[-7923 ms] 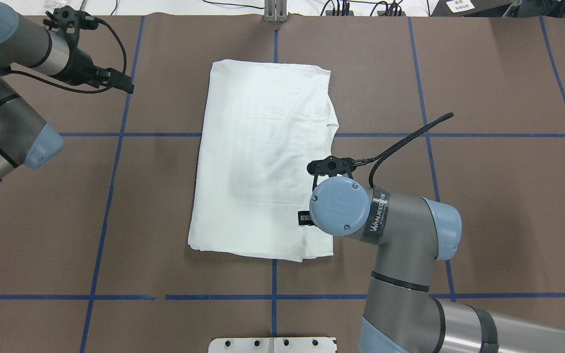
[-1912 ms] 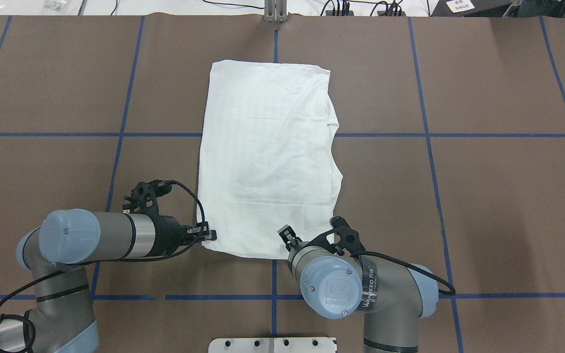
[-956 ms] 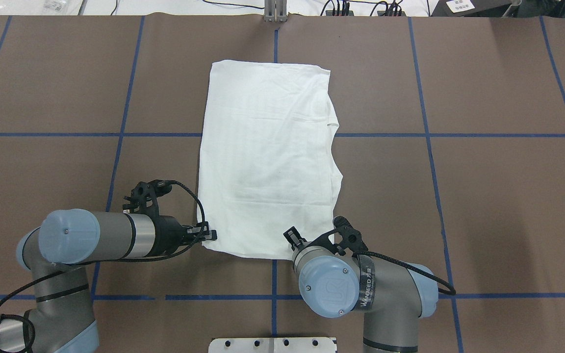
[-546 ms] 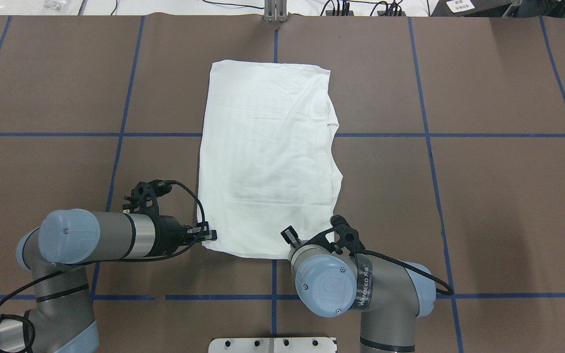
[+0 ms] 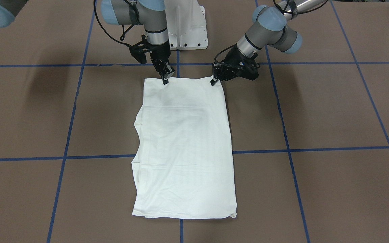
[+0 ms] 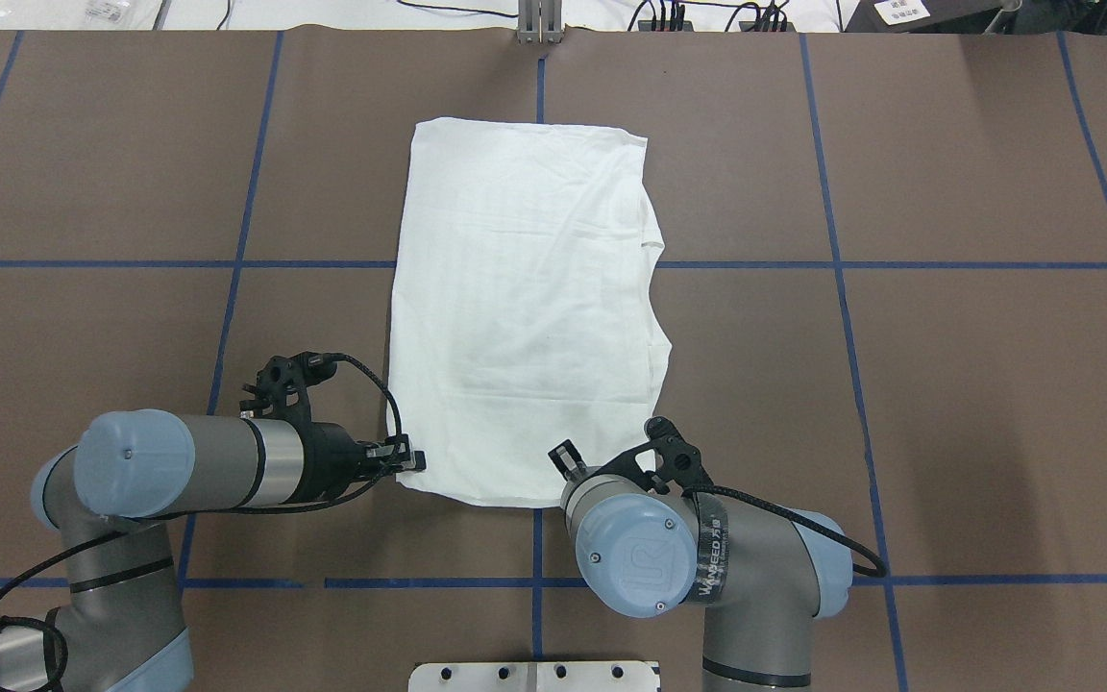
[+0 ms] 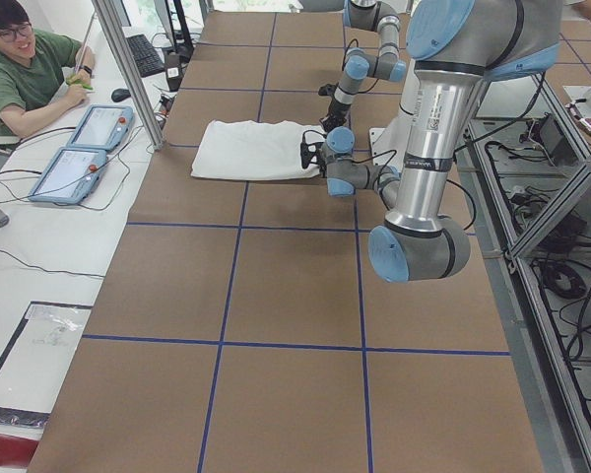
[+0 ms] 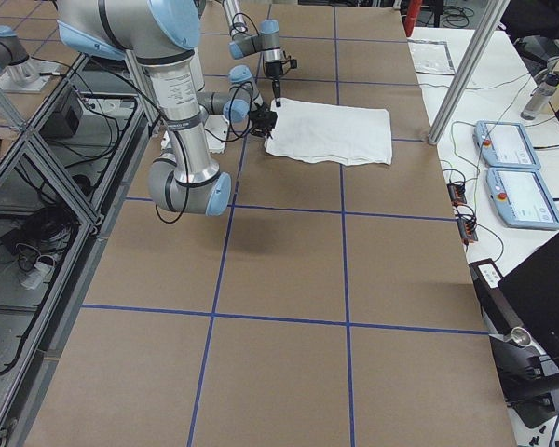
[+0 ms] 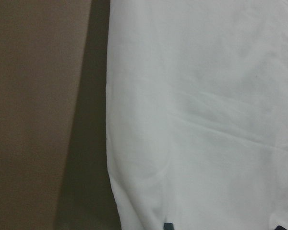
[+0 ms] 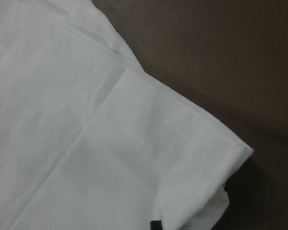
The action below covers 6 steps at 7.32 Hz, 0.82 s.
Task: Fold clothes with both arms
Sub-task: 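Lift the near edge with both grippers and fold it toward the far edge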
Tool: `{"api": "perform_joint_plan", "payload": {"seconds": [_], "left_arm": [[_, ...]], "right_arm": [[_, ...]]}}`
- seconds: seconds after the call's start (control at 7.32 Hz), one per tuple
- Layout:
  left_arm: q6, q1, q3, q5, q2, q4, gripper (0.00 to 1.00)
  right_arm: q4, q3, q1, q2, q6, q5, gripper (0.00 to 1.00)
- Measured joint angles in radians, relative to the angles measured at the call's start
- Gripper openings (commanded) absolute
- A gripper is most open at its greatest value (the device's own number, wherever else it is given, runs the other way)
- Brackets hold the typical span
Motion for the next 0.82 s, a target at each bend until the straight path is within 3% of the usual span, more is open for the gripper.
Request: {"api": "perform_joint_plan", "payload": {"seconds": [0.27, 0.55, 0.82], "left_arm": [[-0.001, -0.002, -0.069, -0.008, 0.015, 0.01, 0.0], [-0.013, 0.002, -0.189, -0.012, 0.064, 0.036, 0.0], [-0.03, 0.004, -0.361, -0.057, 0.096, 0.182, 0.0]], "right_arm": [[-0.081, 0.084, 0.0, -0.008, -0.005, 0.005, 0.0], [-0.242, 0.247, -0.034, -0.011, -0.004, 0.007, 0.0], [-0.387, 0.384, -0.07, 0.005, -0.005, 0.007, 0.0]]}}
